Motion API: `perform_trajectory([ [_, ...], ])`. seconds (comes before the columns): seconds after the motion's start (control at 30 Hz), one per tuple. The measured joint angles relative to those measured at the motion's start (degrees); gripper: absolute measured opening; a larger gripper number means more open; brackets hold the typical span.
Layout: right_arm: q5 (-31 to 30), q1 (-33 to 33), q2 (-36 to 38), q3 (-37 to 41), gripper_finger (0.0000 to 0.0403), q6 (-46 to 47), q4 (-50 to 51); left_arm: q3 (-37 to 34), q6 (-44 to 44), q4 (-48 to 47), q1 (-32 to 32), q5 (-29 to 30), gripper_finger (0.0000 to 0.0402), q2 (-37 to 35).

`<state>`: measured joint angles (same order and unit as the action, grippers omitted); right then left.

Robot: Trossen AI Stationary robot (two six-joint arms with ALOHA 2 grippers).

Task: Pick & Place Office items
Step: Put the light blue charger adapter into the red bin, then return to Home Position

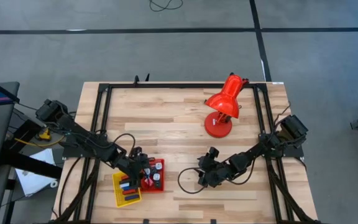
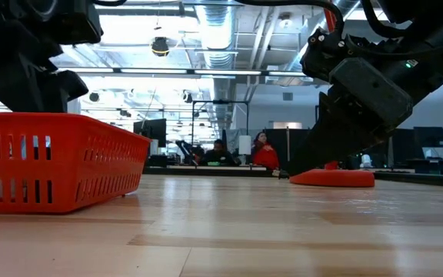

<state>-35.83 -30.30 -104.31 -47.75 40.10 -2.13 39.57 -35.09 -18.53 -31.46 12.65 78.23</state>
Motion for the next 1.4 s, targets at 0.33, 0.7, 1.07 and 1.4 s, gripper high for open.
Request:
perform_trajectory([
  [0.33, 0.0, 0.0, 0.0, 0.0, 0.0244, -0.01, 0.0, -0.04, 0.09, 0.87, 0.0, 0.02, 0.0174, 3.27],
  [0.7, -0.01, 0.01, 0.07, 0.0, 0.0244, -0.04, -0.42, -0.04, 5.12, 0.31, 0.18, -0.52, 0.016, 0.34],
  [1.07, 1.38, -0.46, 13.5, 8.08, 0.0244, -5.58, -4.0, -6.53, 16.72, 6.63, 1.69, 8.38, 0.016, -20.2],
  [1.4, 16.87, 10.24, 32.82, 31.15, 0.0244, -17.7, -34.56, -21.55, 26.17, 18.73, 11.55, 5.2, 0.0165, -50.33],
])
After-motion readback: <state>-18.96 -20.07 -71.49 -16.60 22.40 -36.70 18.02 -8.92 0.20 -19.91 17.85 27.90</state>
